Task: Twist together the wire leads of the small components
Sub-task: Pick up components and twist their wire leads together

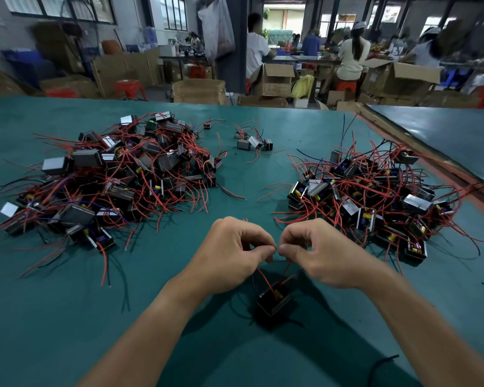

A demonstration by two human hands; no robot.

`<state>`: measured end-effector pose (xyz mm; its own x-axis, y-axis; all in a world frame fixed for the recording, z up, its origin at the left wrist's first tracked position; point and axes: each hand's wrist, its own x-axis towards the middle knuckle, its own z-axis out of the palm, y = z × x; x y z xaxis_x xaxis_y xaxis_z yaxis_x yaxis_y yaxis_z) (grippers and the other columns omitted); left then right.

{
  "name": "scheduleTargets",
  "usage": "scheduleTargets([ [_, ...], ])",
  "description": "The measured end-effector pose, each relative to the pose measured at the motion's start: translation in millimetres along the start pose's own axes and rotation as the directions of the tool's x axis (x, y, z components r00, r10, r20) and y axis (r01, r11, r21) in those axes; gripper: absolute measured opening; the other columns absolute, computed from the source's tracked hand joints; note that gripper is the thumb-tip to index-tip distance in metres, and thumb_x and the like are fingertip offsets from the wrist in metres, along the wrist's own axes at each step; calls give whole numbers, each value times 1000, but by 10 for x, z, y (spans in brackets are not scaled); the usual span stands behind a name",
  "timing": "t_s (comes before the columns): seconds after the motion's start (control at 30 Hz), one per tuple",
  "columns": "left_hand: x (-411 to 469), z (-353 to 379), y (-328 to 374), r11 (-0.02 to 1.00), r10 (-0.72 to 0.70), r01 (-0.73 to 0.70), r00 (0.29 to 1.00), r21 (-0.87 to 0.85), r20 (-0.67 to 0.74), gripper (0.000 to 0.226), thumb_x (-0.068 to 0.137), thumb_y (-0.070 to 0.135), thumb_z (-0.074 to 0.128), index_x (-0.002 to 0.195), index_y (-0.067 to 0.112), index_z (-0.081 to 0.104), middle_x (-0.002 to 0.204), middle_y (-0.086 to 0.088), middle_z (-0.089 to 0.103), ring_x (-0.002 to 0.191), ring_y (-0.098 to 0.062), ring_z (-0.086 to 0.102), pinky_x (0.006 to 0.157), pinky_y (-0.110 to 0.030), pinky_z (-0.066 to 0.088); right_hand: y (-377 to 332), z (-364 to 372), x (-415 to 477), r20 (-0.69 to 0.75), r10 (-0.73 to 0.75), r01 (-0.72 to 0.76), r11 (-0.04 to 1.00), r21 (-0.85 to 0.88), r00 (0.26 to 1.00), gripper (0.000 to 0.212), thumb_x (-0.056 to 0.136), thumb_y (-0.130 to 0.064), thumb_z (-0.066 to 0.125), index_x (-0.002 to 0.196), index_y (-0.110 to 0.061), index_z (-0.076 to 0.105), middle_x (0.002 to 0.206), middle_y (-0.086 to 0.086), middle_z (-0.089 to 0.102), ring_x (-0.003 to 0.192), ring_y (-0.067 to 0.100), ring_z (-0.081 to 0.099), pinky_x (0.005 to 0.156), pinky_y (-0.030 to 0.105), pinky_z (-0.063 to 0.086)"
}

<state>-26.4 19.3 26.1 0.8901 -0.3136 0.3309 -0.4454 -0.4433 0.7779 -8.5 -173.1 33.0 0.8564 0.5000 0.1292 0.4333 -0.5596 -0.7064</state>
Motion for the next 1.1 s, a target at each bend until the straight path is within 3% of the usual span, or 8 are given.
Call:
scheduleTargets([
  [0.27, -4, -4, -7, 998, 13, -13, 1000, 68, 0, 15, 82, 5, 72, 74, 17, 76, 54, 19, 60, 43, 9, 47, 47, -2, 29, -30, 15, -20, -27, -12, 11, 1000, -22, 1000, 20, 91, -21, 66, 71, -20, 66, 60, -12, 60, 57, -1, 50, 57, 18, 41],
  [0.4, 26, -29, -60, 994, -46, 55, 994, 91, -101, 15, 79, 8, 70, 69, 18, 74, 57, 13, 66, 43, 4, 46, 48, -11, 35, -52, 85, 13, -261, -23, 14, 999, -35, 965, 17, 84, -26, 72, 71, -19, 65, 64, -9, 64, 58, 2, 54, 59, 19, 41],
  [0.5, 72, -89, -118, 980, -197, 196, 952, -25, -233, 16, 78, 8, 68, 64, 15, 71, 59, 4, 69, 44, -3, 51, 51, -20, 41, -104, 81, 15, -412, -33, 46, 999, 23, 910, 16, 82, -28, 73, 73, -19, 63, 66, -10, 62, 58, 4, 52, 60, 19, 40],
  [0.6, 86, -97, -98, 957, -276, 242, 930, -160, -245, 22, 81, 4, 67, 61, 13, 67, 57, -2, 68, 38, -3, 48, 46, -19, 38, -168, 114, -41, -255, -52, 75, 994, 81, 965, 18, 79, -31, 68, 68, -16, 65, 57, -10, 60, 53, 1, 50, 56, 19, 40],
  [0.67, 88, -71, -71, 949, -278, 229, 933, -217, -228, 26, 84, 5, 68, 60, 14, 65, 55, -1, 65, 36, -2, 46, 42, -15, 35, -199, 233, -68, -135, -70, 71, 997, 2, 988, 16, 80, -32, 67, 72, -18, 67, 59, -9, 63, 53, 1, 52, 55, 19, 43],
  [0.83, 107, -48, -60, 929, -305, 239, 927, -283, -218, 21, 88, 3, 67, 68, 10, 69, 54, -2, 63, 34, -4, 43, 39, -14, 34, -174, 331, -46, -160, -122, 111, 991, -79, 980, 4, 83, -25, 68, 84, -22, 71, 72, -9, 68, 65, 9, 60, 68, 31, 50],
  [0.97, 103, -49, -40, 917, -330, 256, 918, -304, -221, 20, 89, 6, 65, 70, 9, 68, 54, -1, 63, 34, -11, 43, 37, -16, 34, -140, 261, -51, 6, -75, 75, 987, -139, 997, 6, 81, -32, 68, 81, -27, 71, 72, -10, 70, 67, 9, 62, 71, 34, 52],
  [1.1, 102, -55, -25, 904, -358, 279, 908, -323, -219, 22, 92, 6, 61, 70, 9, 61, 52, 0, 61, 32, -12, 43, 36, -17, 34, -80, 228, -30, -73, -49, 39, 989, -142, 996, 3, 82, -29, 70, 81, -27, 71, 74, -13, 70, 70, 6, 63, 74, 33, 53],
])
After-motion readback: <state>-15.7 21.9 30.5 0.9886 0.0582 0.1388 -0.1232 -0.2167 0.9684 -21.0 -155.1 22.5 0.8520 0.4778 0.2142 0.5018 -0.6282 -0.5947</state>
